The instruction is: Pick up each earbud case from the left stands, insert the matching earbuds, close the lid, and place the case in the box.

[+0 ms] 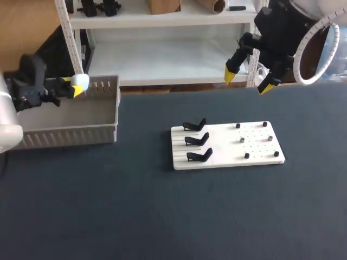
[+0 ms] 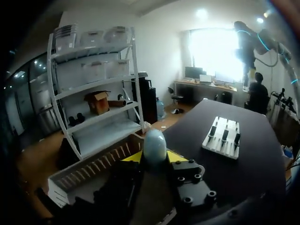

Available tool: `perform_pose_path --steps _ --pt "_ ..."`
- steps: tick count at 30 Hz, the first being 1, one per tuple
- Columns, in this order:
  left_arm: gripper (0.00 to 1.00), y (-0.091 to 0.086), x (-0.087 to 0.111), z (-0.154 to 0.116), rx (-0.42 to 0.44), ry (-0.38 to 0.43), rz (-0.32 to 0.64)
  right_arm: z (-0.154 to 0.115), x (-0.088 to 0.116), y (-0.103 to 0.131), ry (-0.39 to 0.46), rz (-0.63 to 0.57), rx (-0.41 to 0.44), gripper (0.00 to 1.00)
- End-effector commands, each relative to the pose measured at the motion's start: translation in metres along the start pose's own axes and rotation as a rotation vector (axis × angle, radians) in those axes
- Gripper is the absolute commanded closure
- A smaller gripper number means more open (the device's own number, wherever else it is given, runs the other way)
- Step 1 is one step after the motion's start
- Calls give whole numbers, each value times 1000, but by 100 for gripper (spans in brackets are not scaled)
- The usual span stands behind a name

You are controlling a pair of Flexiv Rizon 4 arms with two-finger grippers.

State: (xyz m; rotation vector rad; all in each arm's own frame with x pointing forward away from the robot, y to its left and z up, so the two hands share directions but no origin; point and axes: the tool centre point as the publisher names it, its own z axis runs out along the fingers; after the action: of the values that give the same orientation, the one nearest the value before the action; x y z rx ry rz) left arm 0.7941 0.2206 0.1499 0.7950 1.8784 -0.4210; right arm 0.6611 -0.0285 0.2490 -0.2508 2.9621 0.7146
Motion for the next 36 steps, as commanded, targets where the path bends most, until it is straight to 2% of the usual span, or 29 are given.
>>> perform_pose_path --steps 1,9,13,19,20,21,22,23,32,36 --pt "100 15 16 24 -162 -17 -23 -1 4 0 -11 2 2 0" --pt "100 38 40 43 -98 -11 -57 -1 4 0 -11 2 2 0" --pt "100 49 51 50 -95 3 -77 -1 4 0 -11 2 2 0" --pt "100 55 47 55 -62 3 -61 -1 4 0 -11 2 2 0" --pt "76 55 46 56 -52 7 -54 -1 4 0 -11 2 2 0" --pt "44 54 45 57 -49 23 -41 -1 4 0 -11 2 2 0" --pt "6 54 44 57 -47 25 -38 -1 4 0 -11 2 2 0" --pt "0 51 43 58 -40 20 -34 -1 4 0 -11 2 2 0" --pt "0 30 28 46 -8 -42 -11 -1 4 0 -11 2 2 0" --pt "0 30 28 46 -8 -42 -11 -1 4 0 -11 2 2 0"
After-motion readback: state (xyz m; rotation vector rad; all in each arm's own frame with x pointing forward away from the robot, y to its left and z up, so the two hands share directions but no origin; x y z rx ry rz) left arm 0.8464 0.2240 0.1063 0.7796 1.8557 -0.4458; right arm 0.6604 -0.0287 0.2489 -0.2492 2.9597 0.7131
